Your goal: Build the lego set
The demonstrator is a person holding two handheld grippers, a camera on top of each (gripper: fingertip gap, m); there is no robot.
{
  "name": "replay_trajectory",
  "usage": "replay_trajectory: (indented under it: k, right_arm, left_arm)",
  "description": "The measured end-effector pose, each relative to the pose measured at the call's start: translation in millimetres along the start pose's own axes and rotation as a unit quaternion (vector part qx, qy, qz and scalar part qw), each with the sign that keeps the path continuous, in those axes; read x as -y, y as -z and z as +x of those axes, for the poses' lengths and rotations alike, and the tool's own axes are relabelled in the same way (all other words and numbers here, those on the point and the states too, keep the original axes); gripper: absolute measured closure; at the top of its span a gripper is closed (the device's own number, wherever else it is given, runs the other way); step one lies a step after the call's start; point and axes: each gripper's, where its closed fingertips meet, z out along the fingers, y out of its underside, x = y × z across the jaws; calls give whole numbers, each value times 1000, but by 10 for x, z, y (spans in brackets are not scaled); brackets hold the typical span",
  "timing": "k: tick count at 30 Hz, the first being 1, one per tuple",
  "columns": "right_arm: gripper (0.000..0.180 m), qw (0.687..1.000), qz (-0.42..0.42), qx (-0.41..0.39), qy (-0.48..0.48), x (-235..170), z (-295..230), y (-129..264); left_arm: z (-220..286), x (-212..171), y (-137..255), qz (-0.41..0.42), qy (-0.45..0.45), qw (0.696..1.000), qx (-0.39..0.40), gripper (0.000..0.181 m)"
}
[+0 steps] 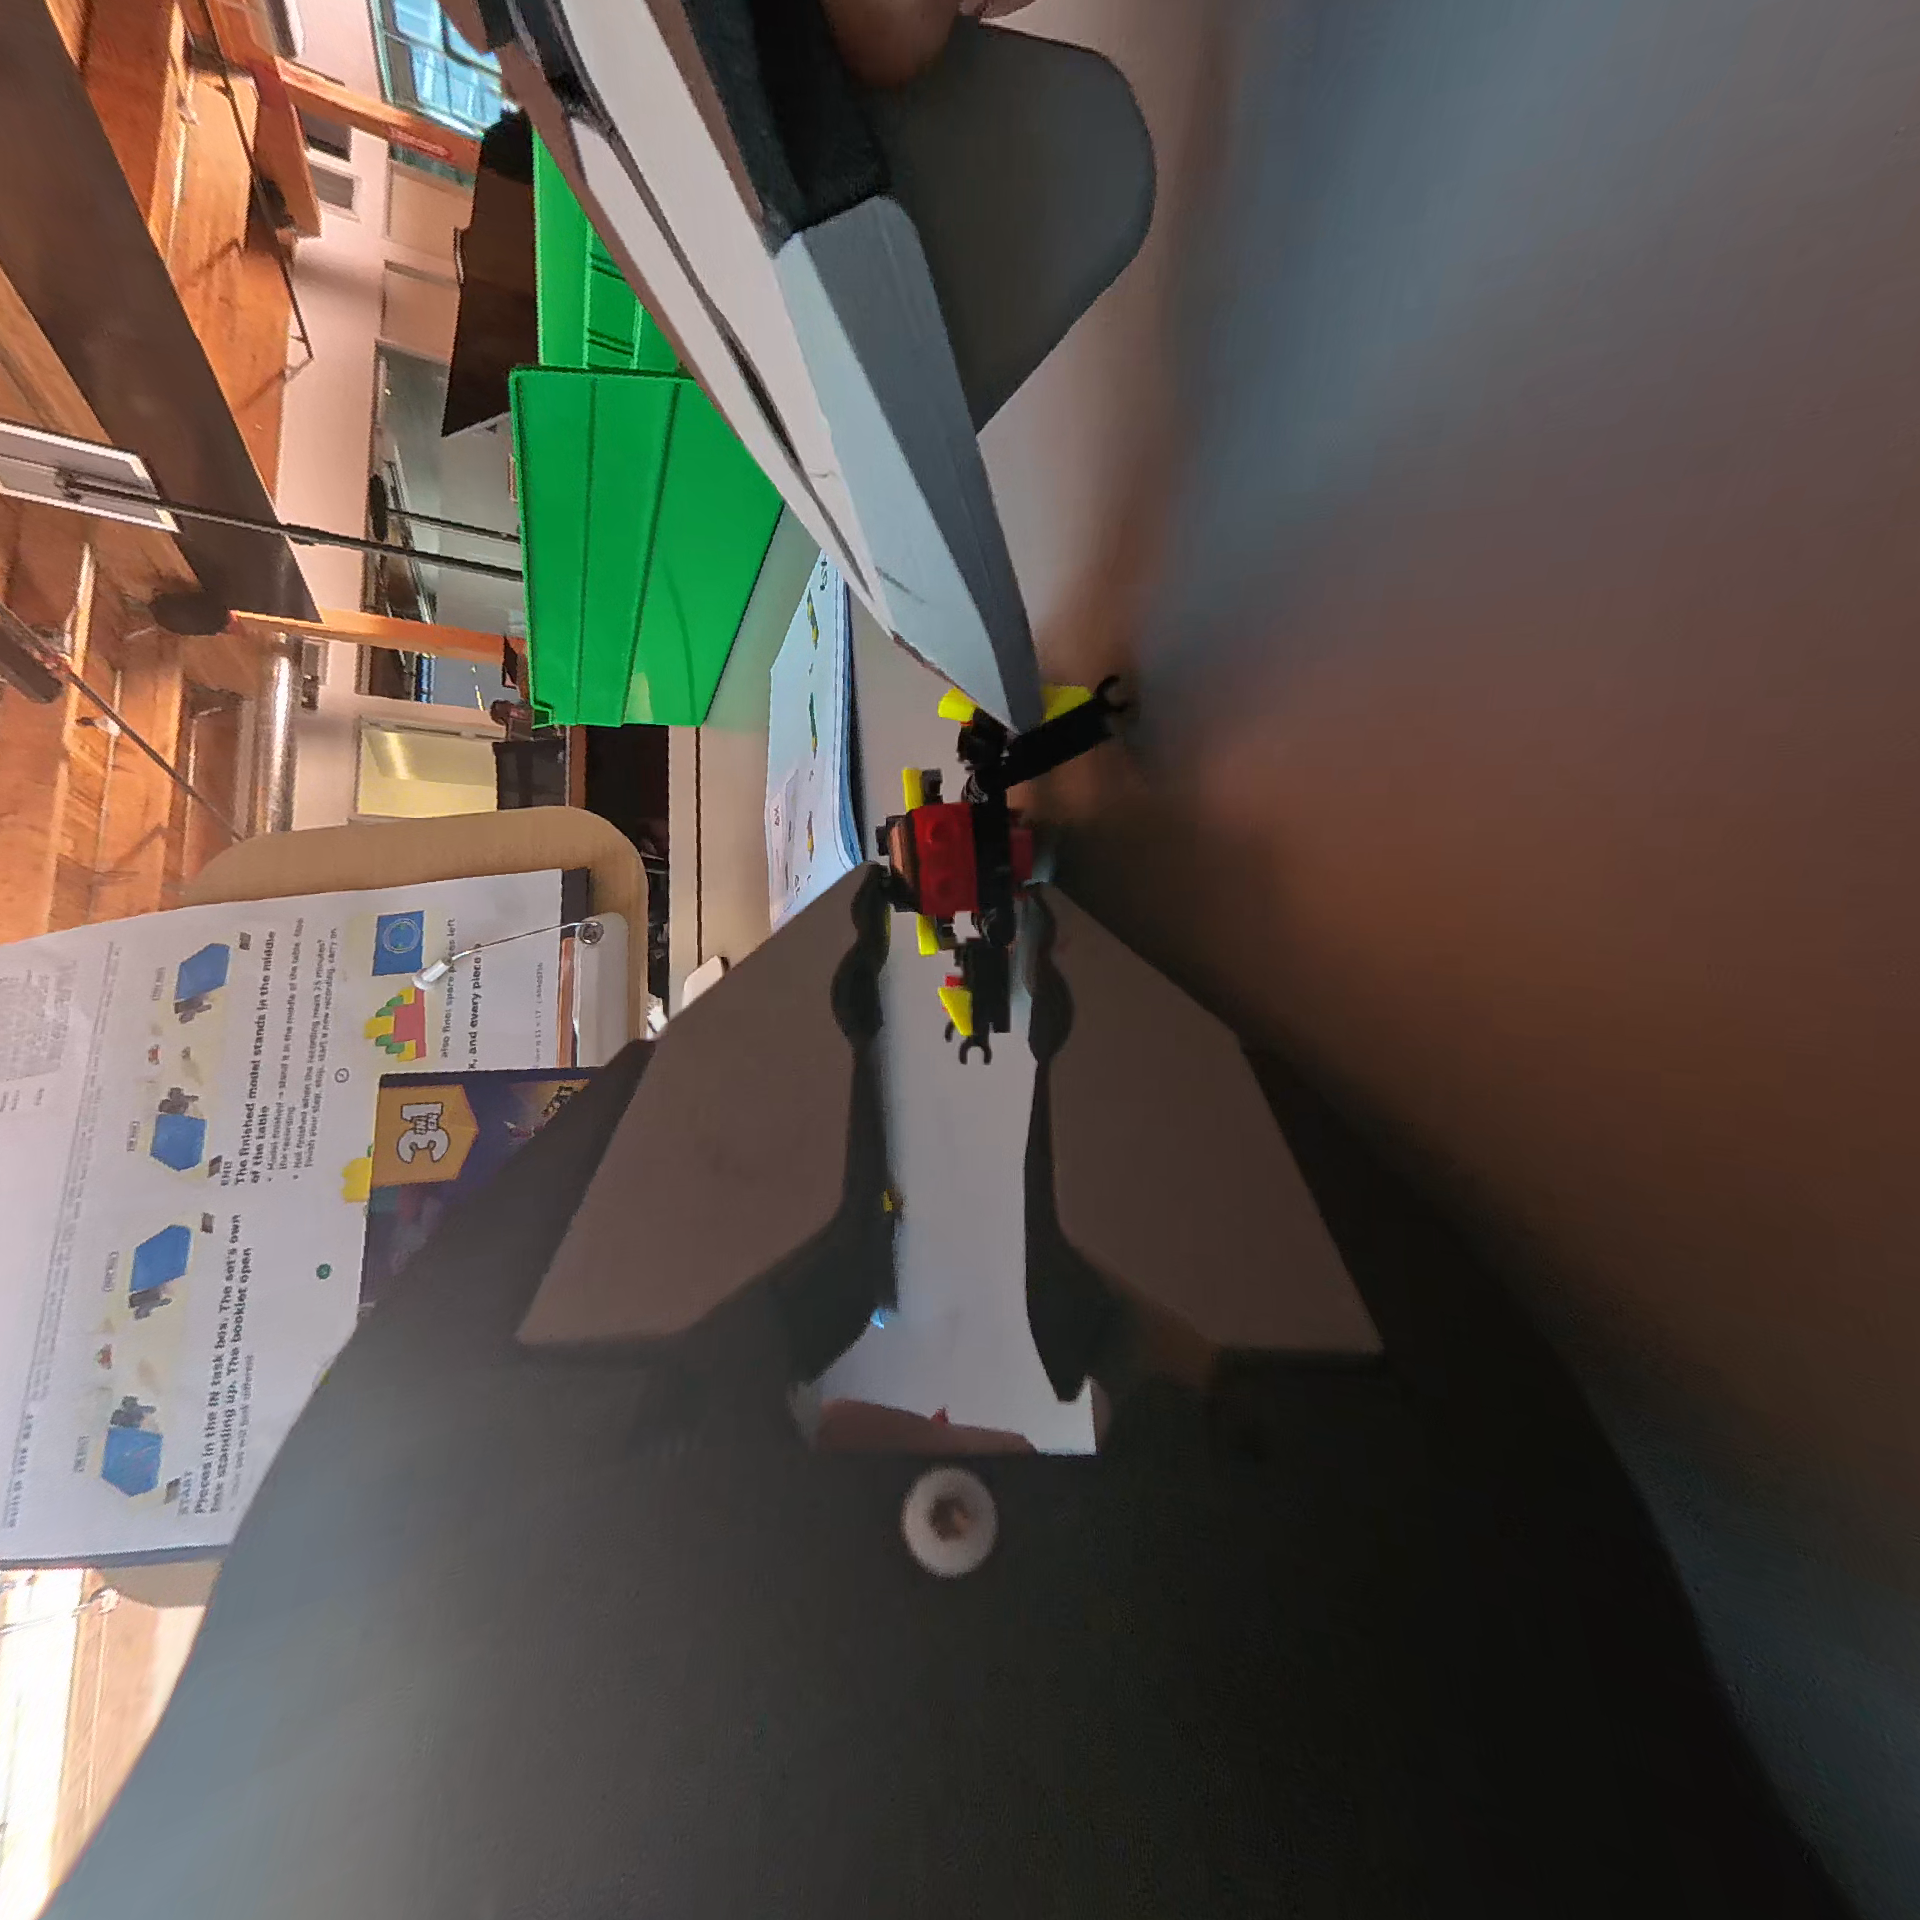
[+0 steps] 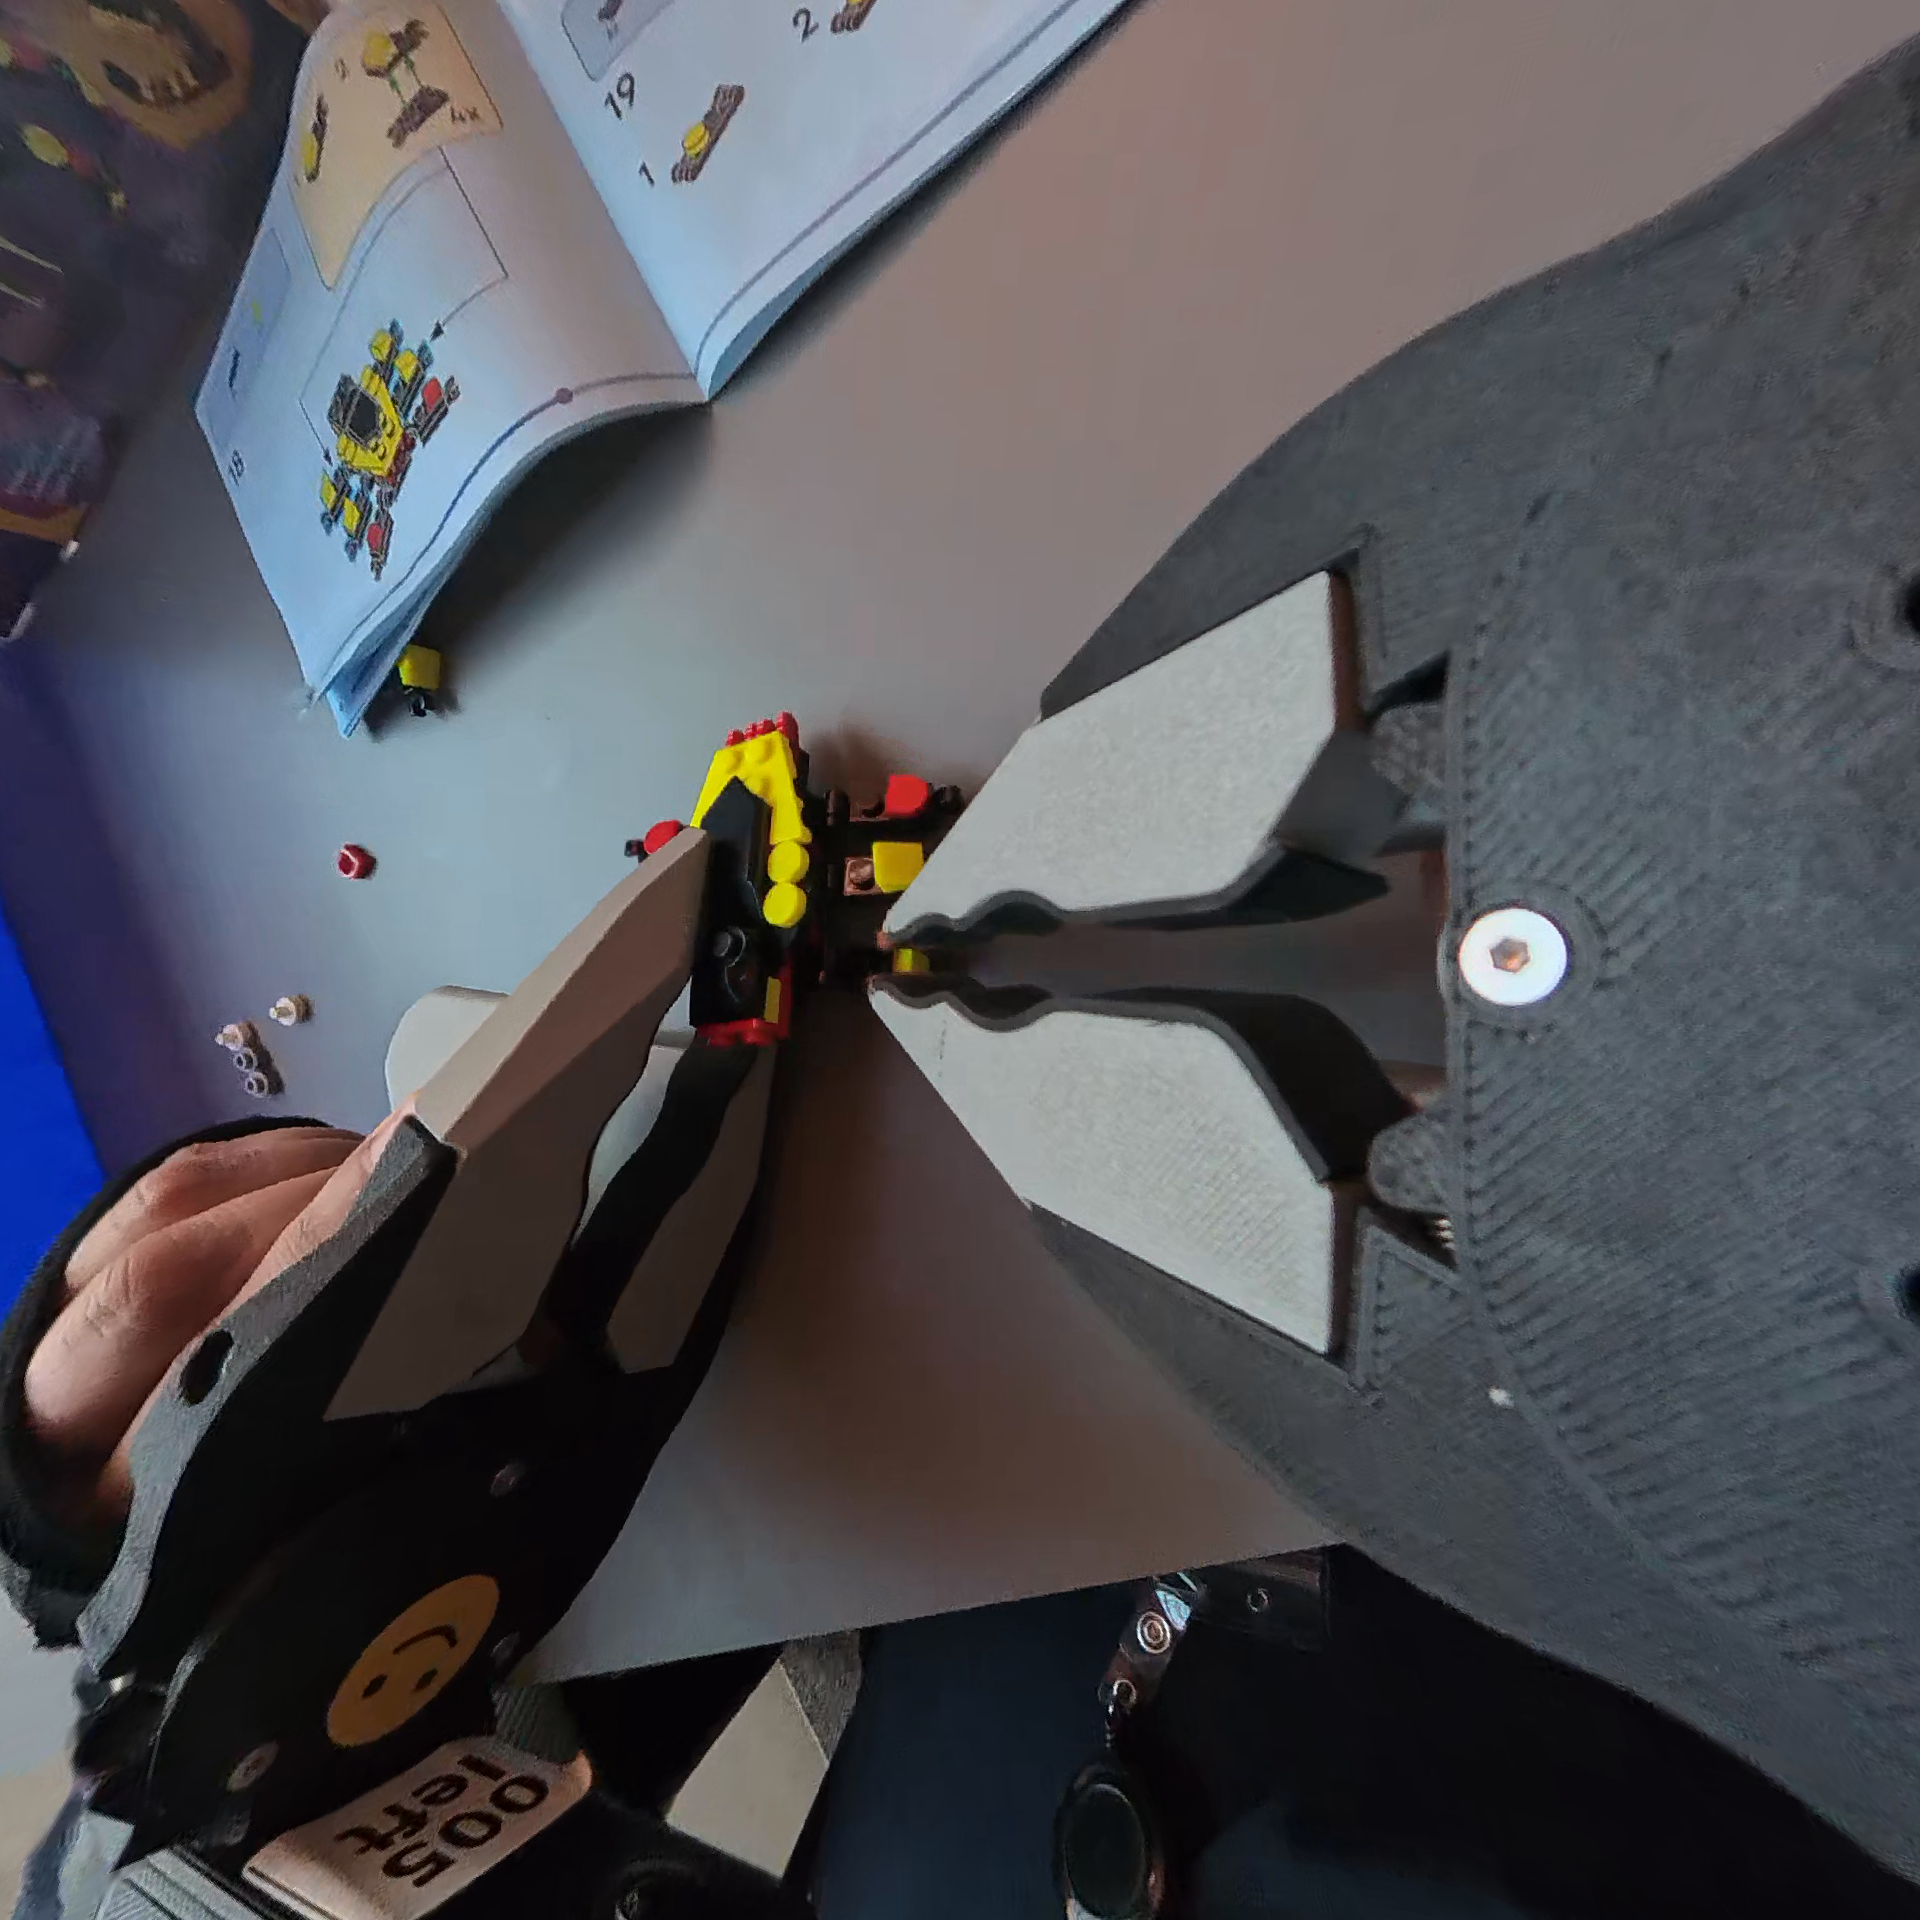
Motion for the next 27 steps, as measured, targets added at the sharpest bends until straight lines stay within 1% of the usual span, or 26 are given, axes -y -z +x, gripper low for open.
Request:
replay_trajectory:
  k: [1, 5, 6, 8, 9, 13, 14, 17, 22, 24, 27]
  right_arm:
    - [178, 1000, 2, 1, -5, 4, 7, 6]
    - [177, 1000, 9, -3, -7, 19, 19, 18]
    - [176, 1000, 18, -4, -6, 44, 21, 26]
    - [172, 998, 69, 1, -11, 187, 9, 86]
    - [171, 997, 77, 11, -17, 207, -2, 99]
    - [164, 996, 78, 31, -31, 199, -19, 119]
    - [155, 996, 77, 26, -26, 192, -21, 123]
    - [142, 998, 63, -22, 12, 172, -6, 84]
    - [147, 982, 62, -155, 93, 250, 117, 86]
    - [149, 970, 47, -198, 133, 250, 155, 91]
    - [151, 956, 29, -231, 178, 244, 147, 48]
  left_arm:
    - [-1, 3, -1, 1, -1, 1000, 1, 158]
    - [-5, 0, -1, 1, 0, 1000, 1, 158]
    - [1, -2, 1, 2, -1, 1000, 0, 158]
    - [13, 40, 10, 9, -14, 1000, 2, 158]
    - [13, 44, 10, 6, -18, 1000, 4, 158]
    - [-24, -43, -6, -11, -6, 1000, 7, 158]
    - [-32, -57, -6, -11, 11, 1000, 4, 158]
    - [-111, -94, -9, -13, 90, 996, -6, 157]
    - [-144, -115, -9, -9, 209, 977, -42, 157]
    - [-126, -110, -5, -4, 235, 970, -57, 157]
    - [-124, -107, -7, -4, 256, 964, -66, 157]
